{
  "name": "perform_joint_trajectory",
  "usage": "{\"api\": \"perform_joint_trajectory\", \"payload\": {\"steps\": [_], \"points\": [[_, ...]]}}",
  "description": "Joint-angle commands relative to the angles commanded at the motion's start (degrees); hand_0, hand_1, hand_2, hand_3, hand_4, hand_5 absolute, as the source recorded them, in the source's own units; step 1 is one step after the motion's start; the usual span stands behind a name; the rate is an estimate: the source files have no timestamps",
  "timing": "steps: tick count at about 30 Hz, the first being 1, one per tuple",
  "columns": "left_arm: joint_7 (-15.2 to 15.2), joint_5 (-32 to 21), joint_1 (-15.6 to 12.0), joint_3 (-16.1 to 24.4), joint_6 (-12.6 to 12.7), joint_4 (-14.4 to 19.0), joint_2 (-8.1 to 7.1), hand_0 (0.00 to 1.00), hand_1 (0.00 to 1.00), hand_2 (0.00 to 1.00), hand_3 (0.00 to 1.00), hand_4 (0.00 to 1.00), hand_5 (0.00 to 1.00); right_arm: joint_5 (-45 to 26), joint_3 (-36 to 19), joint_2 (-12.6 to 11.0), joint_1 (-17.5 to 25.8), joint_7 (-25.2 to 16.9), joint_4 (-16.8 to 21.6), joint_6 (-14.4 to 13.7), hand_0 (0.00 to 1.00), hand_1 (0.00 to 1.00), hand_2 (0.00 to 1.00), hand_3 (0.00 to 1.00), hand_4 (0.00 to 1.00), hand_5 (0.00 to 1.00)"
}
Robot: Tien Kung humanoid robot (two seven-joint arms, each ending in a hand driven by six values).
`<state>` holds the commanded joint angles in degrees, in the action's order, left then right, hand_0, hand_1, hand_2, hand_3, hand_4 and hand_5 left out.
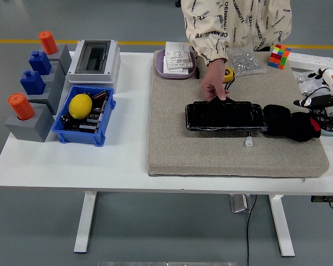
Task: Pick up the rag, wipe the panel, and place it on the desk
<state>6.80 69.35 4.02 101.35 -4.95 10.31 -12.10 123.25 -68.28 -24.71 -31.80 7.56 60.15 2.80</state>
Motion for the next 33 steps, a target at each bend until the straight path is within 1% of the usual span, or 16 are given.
{"api": "perform_joint_trajectory", "payload": {"steps": [1, 5, 6, 8, 10, 12, 18, 24, 28, 33], "points": [[0.0, 0.0, 0.0, 0.0, 0.0, 0.0, 0.01, 0.724, 0.716, 0.767, 0.625, 0.692, 0.582, 0.2, 0.0, -0.1, 0.4, -0.6, 0.2, -1.0, 0.733, 0.693, 0.773, 0.784, 0.998, 0.544], [0.0, 0.0, -0.1, 0.0, 0.0, 0.0, 0.0, 0.724, 0.716, 0.767, 0.625, 0.692, 0.582, 2.1, -0.4, 0.0, 1.6, -2.6, 0.3, -5.1, 0.733, 0.693, 0.773, 0.784, 0.998, 0.544], [0.1, 0.0, -0.1, -0.1, 0.0, 0.0, 0.0, 0.724, 0.716, 0.767, 0.625, 0.692, 0.582, 2.6, -0.4, 0.2, 1.9, -3.2, 0.2, -6.7, 0.731, 0.691, 0.767, 0.781, 0.998, 0.54], [0.1, 0.0, -0.1, -0.1, 0.0, 0.0, -0.01, 0.724, 0.716, 0.767, 0.625, 0.692, 0.582, 2.6, -0.3, 0.3, 2.1, -3.5, 0.3, -7.6, 0.731, 0.691, 0.767, 0.781, 0.998, 0.54], [0.0, 0.0, -0.1, -0.3, 0.0, 0.0, 0.01, 0.724, 0.716, 0.767, 0.625, 0.692, 0.582, 2.8, -0.1, 0.4, 2.4, -4.1, 0.4, -9.6, 0.731, 0.691, 0.767, 0.781, 0.998, 0.54], [-0.1, 0.0, 0.0, -0.4, -0.1, 0.0, 0.02, 0.724, 0.716, 0.767, 0.626, 0.692, 0.582, 3.3, -0.1, 0.6, 2.7, -4.3, 0.4, -10.9, 0.729, 0.689, 0.761, 0.781, 0.998, 0.535], [0.0, -0.2, -0.2, -0.7, 0.0, 0.0, -0.11, 0.724, 0.716, 0.767, 0.626, 0.692, 0.582, 3.7, 0.0, 0.9, 3.5, -4.4, 0.4, -11.5, 0.729, 0.689, 0.761, 0.781, 0.998, 0.535], [0.1, -0.3, -0.3, -0.7, 0.0, 0.0, -0.21, 0.724, 0.716, 0.767, 0.625, 0.692, 0.582, 4.0, 0.0, 1.0, 3.8, -4.5, 0.3, -11.3, 0.728, 0.69, 0.764, 0.78, 0.998, 0.533], [0.0, -0.3, -0.3, -0.9, 0.0, 0.0, -0.18, 0.724, 0.716, 0.767, 0.627, 0.693, 0.582, 3.9, 0.1, 1.0, 3.5, -4.4, 0.3, -10.7, 0.729, 0.688, 0.764, 0.777, 0.998, 0.526], [0.1, -0.2, -0.3, -0.7, 0.0, 0.0, -0.17, 0.723, 0.716, 0.767, 0.626, 0.692, 0.582, 3.0, 0.3, 1.2, 3.1, -3.8, 0.4, -8.8, 0.729, 0.687, 0.76, 0.777, 0.998, 0.52]]}}
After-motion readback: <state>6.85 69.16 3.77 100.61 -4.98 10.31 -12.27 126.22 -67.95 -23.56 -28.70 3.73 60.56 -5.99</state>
